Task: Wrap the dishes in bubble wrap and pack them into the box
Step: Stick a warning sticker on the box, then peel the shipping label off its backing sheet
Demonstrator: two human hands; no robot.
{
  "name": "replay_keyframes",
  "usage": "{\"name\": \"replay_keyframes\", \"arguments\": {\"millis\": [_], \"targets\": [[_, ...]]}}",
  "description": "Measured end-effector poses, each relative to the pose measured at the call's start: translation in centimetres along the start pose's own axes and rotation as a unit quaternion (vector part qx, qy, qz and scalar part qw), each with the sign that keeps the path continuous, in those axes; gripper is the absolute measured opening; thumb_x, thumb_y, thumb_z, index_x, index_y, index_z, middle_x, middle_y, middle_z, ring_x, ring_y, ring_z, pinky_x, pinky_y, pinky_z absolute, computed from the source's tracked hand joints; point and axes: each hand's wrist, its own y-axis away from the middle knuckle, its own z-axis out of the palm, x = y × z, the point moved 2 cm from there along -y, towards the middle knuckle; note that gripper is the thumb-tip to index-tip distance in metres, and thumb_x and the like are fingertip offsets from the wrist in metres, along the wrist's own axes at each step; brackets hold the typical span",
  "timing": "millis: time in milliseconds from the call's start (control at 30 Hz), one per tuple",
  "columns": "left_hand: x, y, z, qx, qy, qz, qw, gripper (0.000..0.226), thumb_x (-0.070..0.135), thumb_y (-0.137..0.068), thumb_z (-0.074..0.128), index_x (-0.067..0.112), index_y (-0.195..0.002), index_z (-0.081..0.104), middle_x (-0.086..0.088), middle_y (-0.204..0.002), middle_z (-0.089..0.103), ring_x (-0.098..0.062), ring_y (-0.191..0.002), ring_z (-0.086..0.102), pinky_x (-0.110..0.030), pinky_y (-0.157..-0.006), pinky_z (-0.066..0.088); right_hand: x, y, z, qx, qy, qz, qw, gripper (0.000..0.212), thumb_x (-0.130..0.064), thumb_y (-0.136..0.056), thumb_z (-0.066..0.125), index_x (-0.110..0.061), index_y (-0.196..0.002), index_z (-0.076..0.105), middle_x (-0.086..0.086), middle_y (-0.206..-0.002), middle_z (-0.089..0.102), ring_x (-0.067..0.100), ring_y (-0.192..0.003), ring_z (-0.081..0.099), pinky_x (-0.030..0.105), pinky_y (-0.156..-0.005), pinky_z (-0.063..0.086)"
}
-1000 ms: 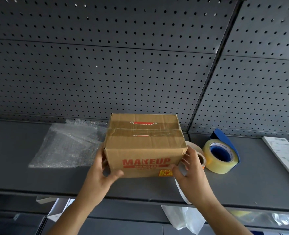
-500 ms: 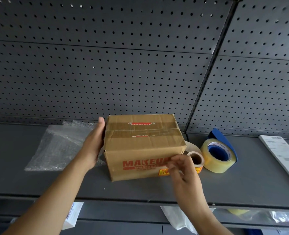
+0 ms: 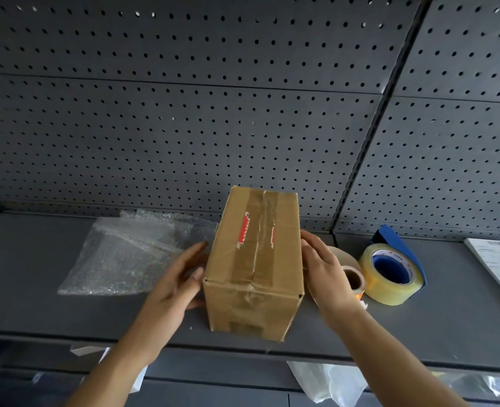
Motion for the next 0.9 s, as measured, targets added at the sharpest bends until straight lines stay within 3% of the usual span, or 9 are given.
{"name": "replay_keyframes", "arguments": {"millis": [100, 233, 400, 500, 567, 667, 733, 800, 900], "targets": [[0.1, 0.3, 0.2, -0.021, -0.020, -0.004, 1.000, 0.091, 0.080, -0.066, 0.070, 0.033, -0.142, 0.053, 0.013, -0.134, 0.066, -0.012, -0.118, 0.067, -0.035, -0.087, 0.062, -0.2, -0.5, 0.3, -0.010, 0.009, 0.018, 1.000, 0.028, -0.024, -0.108, 0.043, -0.030, -0.123, 0.066, -0.007, -0.107, 0.077, 0.009, -0.101, 0.072, 0.022, -0.081, 0.056], [0.2, 0.4, -0.1, -0.021, -0.022, 0.002, 1.000, 0.091, 0.083, -0.065, 0.070, 0.033, -0.139, 0.056, 0.010, -0.134, 0.067, -0.015, -0.116, 0.068, -0.039, -0.084, 0.062, -0.4, -0.5, 0.4, -0.002, 0.026, 0.016, 1.000, 0.030, -0.028, -0.106, 0.043, -0.036, -0.119, 0.068, -0.008, -0.106, 0.077, 0.011, -0.102, 0.071, 0.034, -0.093, 0.055], [0.0, 0.5, 0.2, 0.054, -0.035, 0.034, 0.997, 0.020, 0.054, -0.094, 0.062, 0.049, -0.111, 0.071, 0.012, -0.120, 0.072, -0.013, -0.109, 0.070, -0.033, -0.077, 0.062, 0.0, 0.3, -1.2, 0.002, 0.006, 0.018, 1.000, 0.027, -0.016, -0.106, 0.047, -0.020, -0.123, 0.067, 0.003, -0.112, 0.075, 0.022, -0.107, 0.071, 0.041, -0.100, 0.055], [2.0, 0.6, -0.1, 0.162, -0.138, 0.120, 0.970, 0.021, 0.051, -0.100, 0.055, 0.038, -0.113, 0.066, 0.009, -0.110, 0.072, -0.007, -0.101, 0.067, -0.024, -0.090, 0.053, -0.1, 1.5, -4.8, 0.054, 0.037, 0.006, 0.998, 0.025, -0.013, -0.101, 0.056, -0.028, -0.116, 0.071, -0.001, -0.111, 0.075, 0.020, -0.106, 0.070, 0.044, -0.102, 0.054], [4.3, 0.3, 0.0, 0.186, -0.142, 0.198, 0.952, 0.016, 0.034, -0.102, 0.053, 0.026, -0.113, 0.063, 0.007, -0.098, 0.069, -0.004, -0.092, 0.064, -0.013, -0.083, 0.049, -0.8, 2.5, -8.1, 0.073, 0.033, -0.012, 0.997, 0.026, -0.009, -0.101, 0.055, -0.024, -0.114, 0.072, -0.001, -0.110, 0.075, 0.019, -0.107, 0.071, 0.042, -0.101, 0.053], [7.5, -0.6, 1.9, 0.143, -0.143, 0.248, 0.947, 0.025, 0.055, -0.100, 0.052, 0.036, -0.112, 0.063, 0.014, -0.098, 0.068, -0.001, -0.092, 0.063, -0.013, -0.081, 0.051, -1.7, 3.8, -13.6, 0.134, 0.022, -0.051, 0.989, 0.029, 0.002, -0.099, 0.051, -0.013, -0.110, 0.073, 0.009, -0.106, 0.076, 0.024, -0.105, 0.071, 0.039, -0.096, 0.053], [9.2, -0.4, 4.8, 0.088, -0.147, 0.264, 0.949, 0.029, 0.065, -0.096, 0.050, 0.044, -0.111, 0.063, 0.015, -0.099, 0.071, -0.004, -0.096, 0.066, -0.024, -0.085, 0.055, -1.7, 4.3, -17.7, 0.191, 0.040, -0.071, 0.978, 0.031, 0.007, -0.098, 0.049, -0.012, -0.105, 0.072, 0.008, -0.102, 0.076, 0.024, -0.101, 0.071, 0.036, -0.091, 0.055], [10.1, 0.5, 8.6, 0.032, -0.149, 0.277, 0.949, 0.024, 0.059, -0.094, 0.052, 0.046, -0.107, 0.067, 0.017, -0.096, 0.073, -0.007, -0.094, 0.068, -0.037, -0.086, 0.054, -1.3, 4.8, -21.8, 0.255, 0.078, -0.076, 0.961, 0.035, 0.008, -0.096, 0.050, -0.019, -0.098, 0.072, 0.000, -0.096, 0.075, 0.022, -0.093, 0.068, 0.033, -0.086, 0.054], [10.3, 2.3, 13.7, -0.056, -0.149, 0.298, 0.941, 0.019, 0.045, -0.093, 0.053, 0.042, -0.104, 0.069, 0.011, -0.090, 0.074, -0.018, -0.085, 0.070, -0.041, -0.075, 0.057, 0.2, 5.6, -28.0, 0.351, 0.220, -0.044, 0.909, 0.032, 0.001, -0.094, 0.054, -0.026, -0.093, 0.070, 0.001, -0.095, 0.070, 0.010, -0.075, 0.062, 0.022, -0.066, 0.047]]}}
